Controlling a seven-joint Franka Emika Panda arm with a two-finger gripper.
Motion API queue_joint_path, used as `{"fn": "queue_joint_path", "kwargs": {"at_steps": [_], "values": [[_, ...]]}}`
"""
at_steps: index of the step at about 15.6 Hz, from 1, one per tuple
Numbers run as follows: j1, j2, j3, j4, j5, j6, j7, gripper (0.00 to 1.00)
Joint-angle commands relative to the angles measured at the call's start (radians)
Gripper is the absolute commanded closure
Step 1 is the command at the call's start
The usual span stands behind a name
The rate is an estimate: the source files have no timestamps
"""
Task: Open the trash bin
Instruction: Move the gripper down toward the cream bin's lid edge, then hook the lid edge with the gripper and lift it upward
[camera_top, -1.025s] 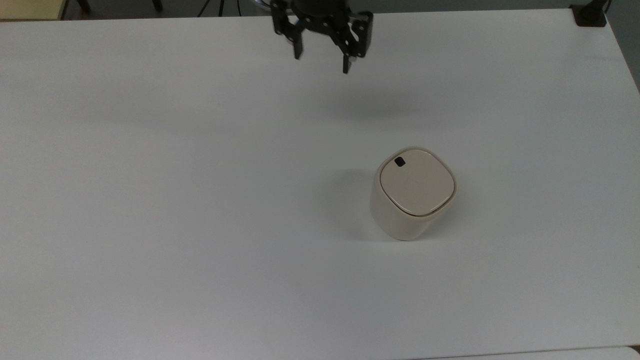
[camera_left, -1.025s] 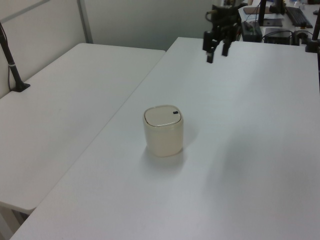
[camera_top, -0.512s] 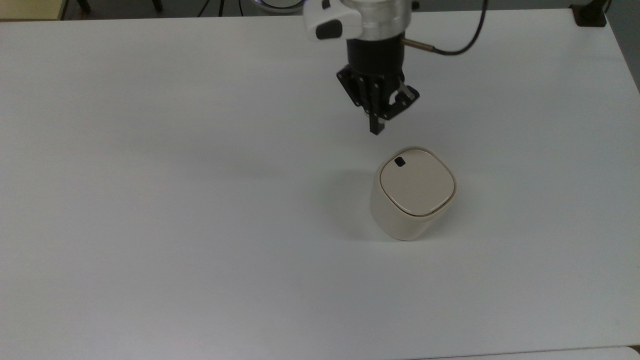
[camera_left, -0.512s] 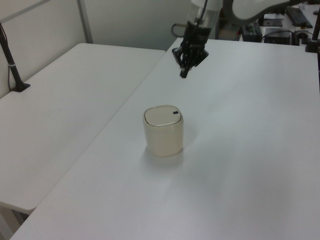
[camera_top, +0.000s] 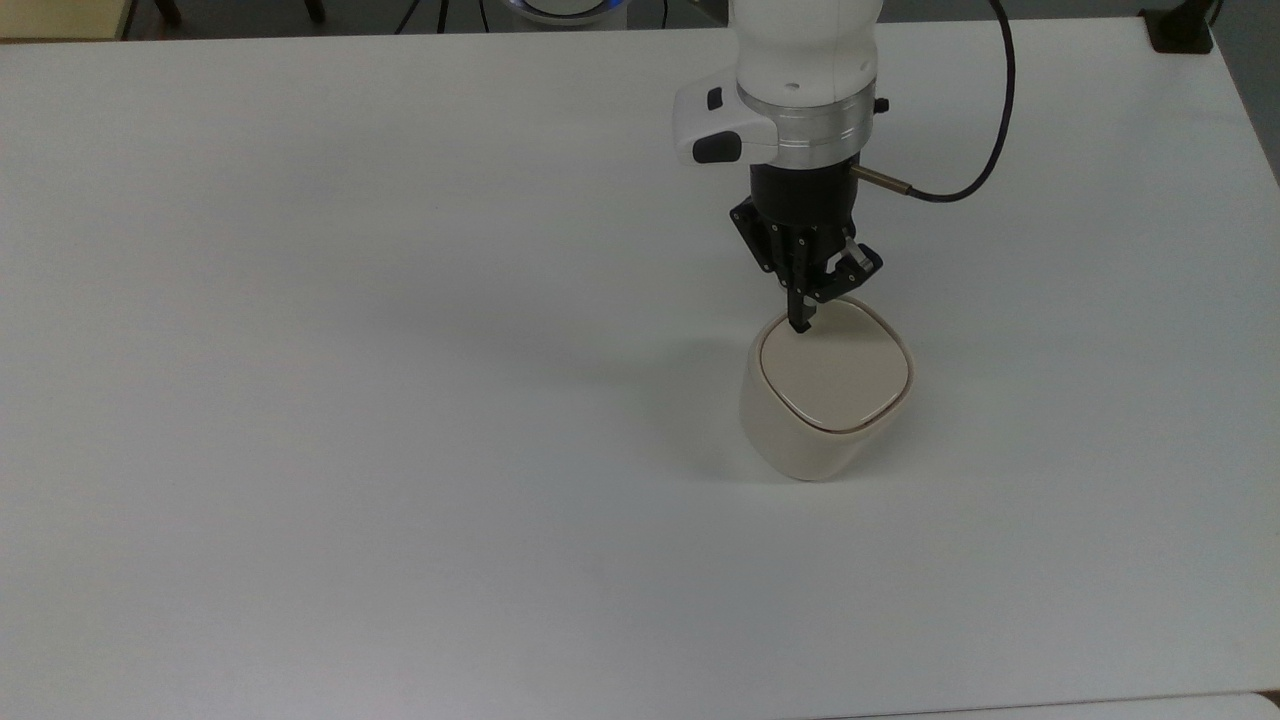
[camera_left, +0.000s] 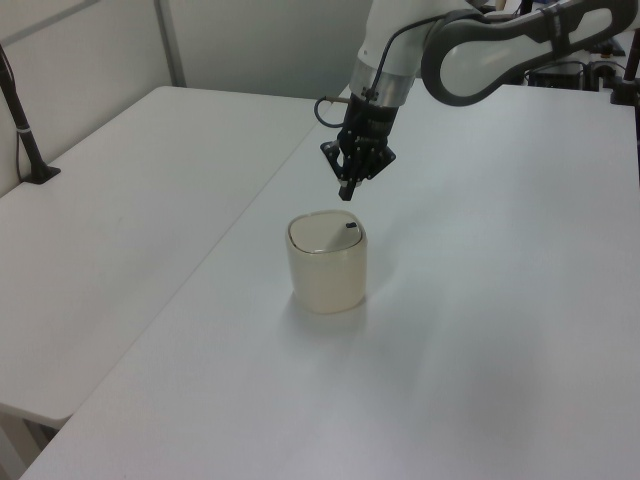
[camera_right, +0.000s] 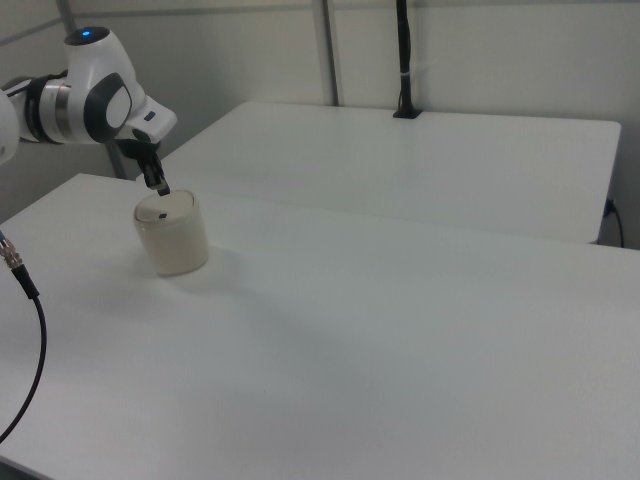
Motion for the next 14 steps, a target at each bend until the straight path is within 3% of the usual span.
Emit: {"fn": "queue_joint_path", "kwargs": {"at_steps": [1,14], "values": [[0.03,0.015,-0.008,0.005,0.0,0.062,0.021,1.0],[0.042,0.059,-0.008,-0.032,-0.009,0.064,0.017,1.0]]}}
